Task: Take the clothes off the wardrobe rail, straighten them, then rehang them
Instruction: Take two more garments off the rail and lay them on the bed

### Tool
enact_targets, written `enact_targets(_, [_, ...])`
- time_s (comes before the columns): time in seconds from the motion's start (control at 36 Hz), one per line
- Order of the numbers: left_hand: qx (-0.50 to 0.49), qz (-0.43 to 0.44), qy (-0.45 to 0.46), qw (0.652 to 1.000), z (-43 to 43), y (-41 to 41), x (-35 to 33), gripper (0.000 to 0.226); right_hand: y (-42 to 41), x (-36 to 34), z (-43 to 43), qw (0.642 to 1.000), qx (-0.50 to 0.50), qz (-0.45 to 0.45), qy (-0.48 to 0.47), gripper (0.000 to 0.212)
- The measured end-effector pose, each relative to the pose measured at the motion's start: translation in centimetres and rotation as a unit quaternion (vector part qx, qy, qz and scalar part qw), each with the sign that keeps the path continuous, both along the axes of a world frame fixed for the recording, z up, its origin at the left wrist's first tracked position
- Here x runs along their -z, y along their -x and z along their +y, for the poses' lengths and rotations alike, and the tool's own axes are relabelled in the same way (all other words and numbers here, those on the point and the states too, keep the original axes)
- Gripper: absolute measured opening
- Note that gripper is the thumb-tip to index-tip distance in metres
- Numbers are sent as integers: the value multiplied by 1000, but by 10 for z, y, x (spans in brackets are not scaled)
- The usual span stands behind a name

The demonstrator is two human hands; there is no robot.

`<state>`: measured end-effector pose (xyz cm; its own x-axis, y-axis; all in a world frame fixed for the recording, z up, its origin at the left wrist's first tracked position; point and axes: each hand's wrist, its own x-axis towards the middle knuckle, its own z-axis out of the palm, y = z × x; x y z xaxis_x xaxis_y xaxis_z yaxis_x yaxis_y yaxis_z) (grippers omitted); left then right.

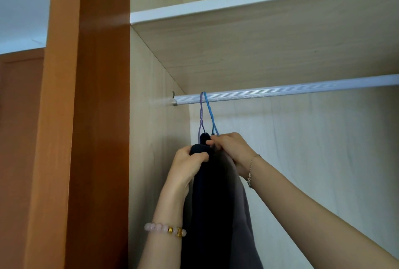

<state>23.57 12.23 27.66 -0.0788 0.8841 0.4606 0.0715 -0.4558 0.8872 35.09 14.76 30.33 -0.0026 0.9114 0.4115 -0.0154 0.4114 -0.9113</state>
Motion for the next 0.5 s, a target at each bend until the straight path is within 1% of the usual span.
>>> enact_targets(0.06, [2,-21,4,1000,2,0,0,22,-4,-1,-1,1000,2,24,-2,11])
enact_targets(0.14, [3,-65,2,998,1,-1,2,27,-12,-3,-1,999,0,42,-8,26])
enact_targets(0.28, [10,-85,-2,996,0,-3,3,29,-21,-10,-4,999,11,37,-20,32])
enact_targets(0.44, [22,-96,-2,995,-1,2,-3,31,-42,-27,-16,996,-7,62,-59,30])
enact_targets(0.5, [25,-98,-4,995,-3,1,-7,31,-49,-29,-22,996,-3,44,-72,27])
